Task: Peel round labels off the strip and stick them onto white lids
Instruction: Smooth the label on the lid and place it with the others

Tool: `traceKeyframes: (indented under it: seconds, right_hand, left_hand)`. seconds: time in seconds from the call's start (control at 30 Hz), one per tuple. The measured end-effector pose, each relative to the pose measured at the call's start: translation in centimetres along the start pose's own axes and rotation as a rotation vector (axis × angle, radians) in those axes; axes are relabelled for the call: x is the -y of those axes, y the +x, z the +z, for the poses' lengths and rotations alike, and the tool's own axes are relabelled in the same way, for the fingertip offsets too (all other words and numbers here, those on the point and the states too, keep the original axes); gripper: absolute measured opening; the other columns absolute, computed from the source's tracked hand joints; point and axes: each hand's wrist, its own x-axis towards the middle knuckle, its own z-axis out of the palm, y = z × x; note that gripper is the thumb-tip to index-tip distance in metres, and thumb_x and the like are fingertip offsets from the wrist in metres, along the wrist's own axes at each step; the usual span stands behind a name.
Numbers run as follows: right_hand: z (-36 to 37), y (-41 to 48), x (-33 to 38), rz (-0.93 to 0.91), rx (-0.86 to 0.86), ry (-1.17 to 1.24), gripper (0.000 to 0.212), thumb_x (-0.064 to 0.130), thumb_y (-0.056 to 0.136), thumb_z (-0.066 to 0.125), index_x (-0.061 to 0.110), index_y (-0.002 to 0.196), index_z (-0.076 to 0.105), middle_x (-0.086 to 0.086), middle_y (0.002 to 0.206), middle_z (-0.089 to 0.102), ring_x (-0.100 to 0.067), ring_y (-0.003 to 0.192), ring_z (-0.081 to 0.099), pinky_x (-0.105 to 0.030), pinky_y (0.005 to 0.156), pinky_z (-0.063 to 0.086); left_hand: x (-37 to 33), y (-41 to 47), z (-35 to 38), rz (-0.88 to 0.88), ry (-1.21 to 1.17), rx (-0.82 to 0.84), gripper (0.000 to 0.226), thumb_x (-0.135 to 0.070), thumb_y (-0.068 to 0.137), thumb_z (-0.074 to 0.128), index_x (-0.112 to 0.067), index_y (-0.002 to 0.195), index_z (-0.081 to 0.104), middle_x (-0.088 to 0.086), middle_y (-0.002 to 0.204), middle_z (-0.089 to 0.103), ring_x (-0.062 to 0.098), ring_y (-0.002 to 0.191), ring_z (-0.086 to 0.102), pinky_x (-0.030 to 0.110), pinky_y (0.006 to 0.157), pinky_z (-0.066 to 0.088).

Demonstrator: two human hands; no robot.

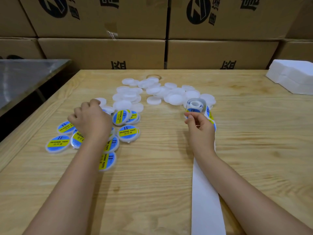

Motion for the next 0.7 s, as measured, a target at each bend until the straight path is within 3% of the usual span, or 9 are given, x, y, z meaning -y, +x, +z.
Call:
traceKeyframes:
  seconds: [0.13,0.2,0.27,0.4,0.53,0.7]
  right_hand:
    - [-0.1,0.1,0.0,0.02,-0.012,0.01,0.018,0.011,0.092,0.05,0.02,0.09,0.066,-0.003,0.072,0.055,0.001,0.055,0.042,-0.005,0.051,0.035]
    - [0.0,0.1,-0.1,0.038,-0.018,0.017,0.018,0.01,0.092,0.05,0.017,0.09,0.067,-0.008,0.068,0.053,0.002,0.054,0.042,-0.004,0.05,0.035]
    - [0.0,0.1,-0.1,0.048,-0.02,0.013,0.018,0.011,0.092,0.051,0.017,0.091,0.067,-0.001,0.065,0.055,0.004,0.054,0.044,-0.004,0.051,0.036]
    - [0.1,0.1,0.1,0.038,-0.013,0.005,0.021,0.012,0.093,0.051,0.028,0.086,0.064,0.008,0.073,0.059,0.004,0.06,0.047,-0.005,0.058,0.038]
    - [0.0,0.0,0.3,0.01,-0.006,-0.007,0.024,0.011,0.093,0.052,0.031,0.083,0.063,0.014,0.072,0.06,-0.002,0.064,0.049,-0.006,0.061,0.038]
    - [-0.1,0.1,0.1,-0.005,0.001,-0.017,0.026,0.011,0.093,0.052,0.033,0.083,0.063,0.007,0.071,0.059,-0.004,0.064,0.047,-0.006,0.061,0.038]
  left_hand:
    - [-2.5,-0.7,-0.1,0.232,0.026,-0.024,0.038,-0.004,0.079,0.05,-0.008,0.115,0.06,0.018,0.121,0.054,0.036,0.11,0.044,0.042,0.092,0.025]
    - [-5.0,-1.4,0.6,0.333,-0.098,0.132,0.035,-0.007,0.084,0.049,-0.008,0.118,0.058,0.019,0.118,0.056,0.035,0.111,0.047,0.041,0.092,0.03]
    - [-7.6,-2.7,1.6,0.366,-0.25,0.328,0.037,-0.013,0.089,0.049,-0.008,0.126,0.052,0.018,0.122,0.054,0.034,0.115,0.048,0.04,0.095,0.037]
    - [-11.4,-5.6,4.7,0.464,-0.323,0.508,0.056,-0.017,0.088,0.051,-0.013,0.141,0.032,0.013,0.141,0.037,0.029,0.13,0.033,0.038,0.101,0.032]
    - [-13.3,-5.4,7.8,0.533,-0.245,0.501,0.072,-0.031,0.087,0.056,-0.018,0.147,0.017,0.007,0.157,0.007,0.026,0.142,0.01,0.041,0.11,0.022]
    - [-14.2,-3.0,10.2,0.641,-0.171,0.381,0.074,-0.03,0.083,0.051,-0.026,0.148,0.016,-0.002,0.158,0.005,0.022,0.141,0.01,0.042,0.107,0.016]
